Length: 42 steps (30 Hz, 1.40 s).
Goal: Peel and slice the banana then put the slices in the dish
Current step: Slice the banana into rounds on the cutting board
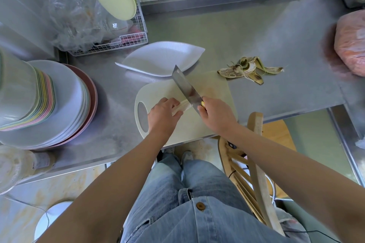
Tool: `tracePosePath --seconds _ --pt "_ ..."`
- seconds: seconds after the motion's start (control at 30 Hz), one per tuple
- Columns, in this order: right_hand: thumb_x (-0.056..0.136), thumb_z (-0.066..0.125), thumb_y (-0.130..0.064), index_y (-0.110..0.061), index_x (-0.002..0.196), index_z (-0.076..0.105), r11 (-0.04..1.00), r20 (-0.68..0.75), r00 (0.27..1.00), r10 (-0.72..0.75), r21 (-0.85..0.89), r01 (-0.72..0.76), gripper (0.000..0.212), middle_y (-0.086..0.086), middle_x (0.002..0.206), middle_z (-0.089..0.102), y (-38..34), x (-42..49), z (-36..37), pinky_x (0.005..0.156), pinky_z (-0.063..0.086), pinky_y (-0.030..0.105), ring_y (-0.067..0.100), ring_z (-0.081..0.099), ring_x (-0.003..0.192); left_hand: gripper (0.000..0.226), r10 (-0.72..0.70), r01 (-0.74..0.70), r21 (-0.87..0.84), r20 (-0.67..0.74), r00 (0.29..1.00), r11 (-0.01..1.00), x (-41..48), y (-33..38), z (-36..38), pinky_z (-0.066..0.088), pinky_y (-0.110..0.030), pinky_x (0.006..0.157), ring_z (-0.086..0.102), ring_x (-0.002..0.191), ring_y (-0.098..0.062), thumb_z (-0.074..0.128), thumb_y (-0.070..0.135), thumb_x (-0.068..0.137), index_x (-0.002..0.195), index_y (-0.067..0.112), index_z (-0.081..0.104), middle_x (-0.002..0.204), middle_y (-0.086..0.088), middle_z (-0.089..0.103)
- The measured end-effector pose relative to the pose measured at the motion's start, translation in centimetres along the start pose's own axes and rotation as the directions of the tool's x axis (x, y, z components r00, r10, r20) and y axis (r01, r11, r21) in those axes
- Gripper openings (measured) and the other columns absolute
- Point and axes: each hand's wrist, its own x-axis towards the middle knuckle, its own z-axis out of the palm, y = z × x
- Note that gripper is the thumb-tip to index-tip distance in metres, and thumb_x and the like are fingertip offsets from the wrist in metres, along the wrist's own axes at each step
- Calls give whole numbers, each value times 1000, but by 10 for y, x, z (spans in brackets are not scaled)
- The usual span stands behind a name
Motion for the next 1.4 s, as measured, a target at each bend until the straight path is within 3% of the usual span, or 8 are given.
tracePosePath --seconds 0.3,0.57,0.73,1.1,1.23,1.4 --pt "100 38 -27 -7 105 55 998 51 998 20 -52 -17 27 10 89 64 -1 0 14 64 44 32 25 62 81 26 -8 8 0 10 1000 1000 0 0 0 51 -32 73 61 87 -19 68 35 85 110 29 66 106 7 63" --pt "99 40 -27 -6 100 56 999 -1 999 34 -5 -34 27 10 82 61 1 -1 5 61 40 34 26 60 77 24 0 0 1 14 1000 1000 0 -1 -2 48 -30 72 61 87 -20 67 35 86 109 29 66 105 6 62" --pt "99 42 -26 -5 97 55 1000 -10 1000 -8 10 8 24 3 75 49 1 -6 -6 62 30 29 18 46 69 25 5 -5 15 14 1000 1000 0 0 -2 47 -29 71 61 87 -20 67 35 86 110 28 66 106 5 63" --pt "99 42 -27 -5 97 56 1000 62 998 21 13 -22 25 6 79 55 5 -8 5 63 38 30 23 58 78 25 -3 3 3 3 1000 1000 0 0 -1 48 -29 71 60 85 -18 67 35 86 110 28 66 106 6 63" --pt "100 40 -30 -8 97 57 998 93 994 64 -19 -63 28 8 84 62 4 -11 16 69 50 35 23 61 79 30 0 0 7 7 1000 1000 -2 -1 0 49 -29 72 61 87 -18 68 36 84 113 29 63 107 6 62" --pt "99 41 -29 -7 94 56 998 24 998 59 10 -59 27 4 75 54 4 -9 6 61 39 30 19 54 71 32 27 -27 28 17 999 999 -2 -2 1 47 -29 71 60 86 -19 68 32 84 115 27 62 107 4 62"
